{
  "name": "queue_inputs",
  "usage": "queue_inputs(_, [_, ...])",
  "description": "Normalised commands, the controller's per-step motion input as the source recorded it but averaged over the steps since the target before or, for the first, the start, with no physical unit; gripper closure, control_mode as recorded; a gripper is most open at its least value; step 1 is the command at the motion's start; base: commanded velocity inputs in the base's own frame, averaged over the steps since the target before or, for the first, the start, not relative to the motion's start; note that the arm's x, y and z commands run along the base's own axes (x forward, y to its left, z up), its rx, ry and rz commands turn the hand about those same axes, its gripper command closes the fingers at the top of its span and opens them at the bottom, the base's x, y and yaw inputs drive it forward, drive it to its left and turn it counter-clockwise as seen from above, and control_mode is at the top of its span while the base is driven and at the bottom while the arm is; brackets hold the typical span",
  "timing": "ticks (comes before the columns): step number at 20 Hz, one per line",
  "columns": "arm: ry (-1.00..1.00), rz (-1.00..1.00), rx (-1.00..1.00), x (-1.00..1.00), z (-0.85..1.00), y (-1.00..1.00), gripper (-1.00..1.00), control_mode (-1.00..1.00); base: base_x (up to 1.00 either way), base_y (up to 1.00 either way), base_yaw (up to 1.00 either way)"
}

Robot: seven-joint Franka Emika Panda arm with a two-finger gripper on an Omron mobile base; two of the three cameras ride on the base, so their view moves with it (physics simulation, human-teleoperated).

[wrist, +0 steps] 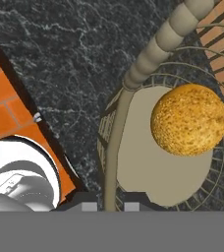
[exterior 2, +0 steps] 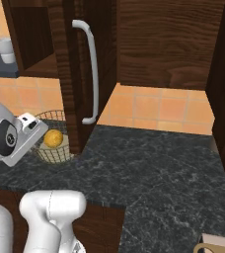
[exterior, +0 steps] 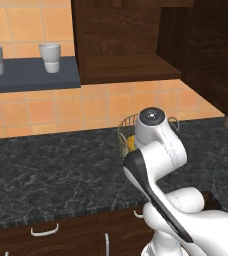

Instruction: Open the cabinet, pick up the bread from the cabinet and place it in the basket. Then move the basket to the dining counter.

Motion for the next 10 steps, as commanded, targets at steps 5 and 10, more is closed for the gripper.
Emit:
queue_inputs(5, [0.00, 0.00, 0.00, 0.00, 0.00, 0.00, 1.00, -1.00, 0.00, 0.00, 0.00])
queue_inputs(10, [0.00, 0.00, 0.00, 0.00, 0.00, 0.00, 1.00, 1.00, -0.56, 0.40, 0.28])
